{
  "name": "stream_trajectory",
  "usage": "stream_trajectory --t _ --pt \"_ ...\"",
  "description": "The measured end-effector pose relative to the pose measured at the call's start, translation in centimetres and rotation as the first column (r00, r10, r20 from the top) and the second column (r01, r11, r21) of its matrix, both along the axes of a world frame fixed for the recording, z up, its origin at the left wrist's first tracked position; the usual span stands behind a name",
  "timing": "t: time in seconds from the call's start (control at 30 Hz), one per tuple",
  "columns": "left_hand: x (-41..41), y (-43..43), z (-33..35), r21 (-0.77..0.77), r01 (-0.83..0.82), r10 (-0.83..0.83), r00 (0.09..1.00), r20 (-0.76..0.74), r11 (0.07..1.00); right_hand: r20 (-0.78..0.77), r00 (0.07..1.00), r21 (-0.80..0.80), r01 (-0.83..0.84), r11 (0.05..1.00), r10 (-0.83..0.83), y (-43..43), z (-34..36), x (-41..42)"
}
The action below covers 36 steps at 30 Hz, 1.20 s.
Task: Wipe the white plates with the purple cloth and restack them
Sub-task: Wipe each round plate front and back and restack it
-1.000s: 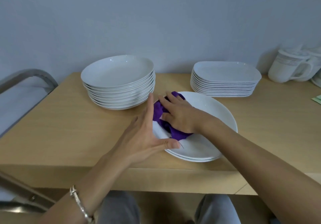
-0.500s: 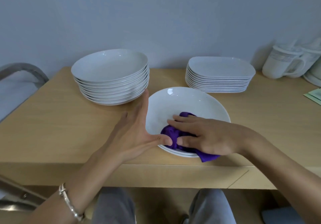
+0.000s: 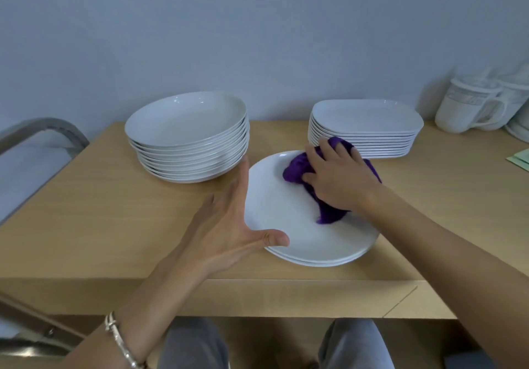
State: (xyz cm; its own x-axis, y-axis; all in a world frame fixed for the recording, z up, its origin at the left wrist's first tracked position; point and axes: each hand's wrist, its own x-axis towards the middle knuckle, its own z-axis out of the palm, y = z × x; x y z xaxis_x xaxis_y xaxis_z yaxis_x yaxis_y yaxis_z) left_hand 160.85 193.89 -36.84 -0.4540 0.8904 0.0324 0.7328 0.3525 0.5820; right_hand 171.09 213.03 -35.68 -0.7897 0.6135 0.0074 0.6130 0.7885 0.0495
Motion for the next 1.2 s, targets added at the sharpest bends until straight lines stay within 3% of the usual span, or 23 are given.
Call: stream_trajectory --t 0.1,0.17,0.23,0.3,0.4,0.5,0.63,0.7,0.73,0.77,0.83,0.9,0.93,1.0,1.07,1.2 --pt "0.3 0.0 0.4 -0.031 -0.004 0.003 1.000 -0.023 1.000 0.102 0.993 -0.060 -0.047 0.997 0.053 -1.2 1.0 3.6" --pt "0.5 0.1 0.6 -0.025 0.004 -0.005 0.999 -0.032 1.000 0.142 0.976 -0.222 -0.130 0.966 0.164 -3.3 2.0 5.5" --pt "0.6 0.1 0.5 -0.035 0.002 -0.003 1.000 -0.030 0.999 0.129 0.955 -0.400 -0.198 0.895 0.268 -5.2 2.7 6.2" --pt "0.4 0.0 0.2 -0.030 0.012 -0.012 1.000 -0.020 0.999 0.074 0.940 -0.445 -0.269 0.855 0.334 -6.2 2.6 5.6" --pt "0.0 -0.1 -0.3 0.043 0.038 -0.040 0.999 0.034 0.998 -0.063 0.939 -0.425 -0.333 0.842 0.339 -6.2 1.1 2.3" --pt "0.2 -0.1 -0.3 0.025 0.035 -0.036 0.999 0.027 0.999 -0.213 0.930 -0.298 -0.354 0.887 0.300 -5.8 -1.0 -1.2" --pt "0.7 -0.3 0.5 -0.067 0.006 -0.009 0.998 -0.056 0.998 -0.236 0.949 -0.168 -0.254 0.953 0.211 -5.3 -1.4 -2.5" --pt "0.8 -0.5 0.4 -0.110 -0.002 -0.017 0.986 -0.167 0.994 -0.237 0.961 -0.137 -0.175 0.975 0.140 -4.4 -0.9 -1.7" --pt "1.0 -0.7 0.4 -0.098 -0.007 -0.023 0.955 -0.297 0.995 -0.260 0.961 -0.151 -0.138 0.979 0.096 -3.7 -0.6 -1.2" --pt "1.3 -0.8 0.5 -0.049 0.009 -0.030 0.893 -0.449 0.999 -0.291 0.955 -0.176 -0.108 0.978 0.053 -2.9 -0.2 -0.6" --pt "2.4 -0.8 1.1 0.080 0.138 -0.071 0.831 -0.552 0.987 -0.361 0.932 -0.236 -0.065 0.970 -0.025 -1.9 0.9 0.8" --pt "3.8 -0.3 1.9 0.000 0.269 -0.239 0.858 -0.455 0.963 -0.446 0.893 -0.267 -0.064 0.961 -0.064 -1.6 2.2 2.0" --pt "4.4 0.0 1.8 -0.127 0.335 -0.359 0.862 -0.360 0.933 -0.481 0.875 -0.267 -0.076 0.961 -0.065 -1.8 2.8 2.5" --pt "5.5 1.0 1.5 -0.288 0.426 -0.505 0.802 -0.319 0.858 -0.521 0.852 -0.256 -0.098 0.962 -0.052 -2.3 3.9 3.2" --pt "6.1 1.4 1.2 -0.296 0.445 -0.532 0.757 -0.381 0.845 -0.543 0.839 -0.239 -0.109 0.965 -0.040 -2.5 4.5 3.9" --pt "6.4 1.1 0.5 -0.285 0.379 -0.471 0.775 -0.422 0.880 -0.614 0.785 -0.218 -0.070 0.974 -0.081 -1.9 5.4 5.4"
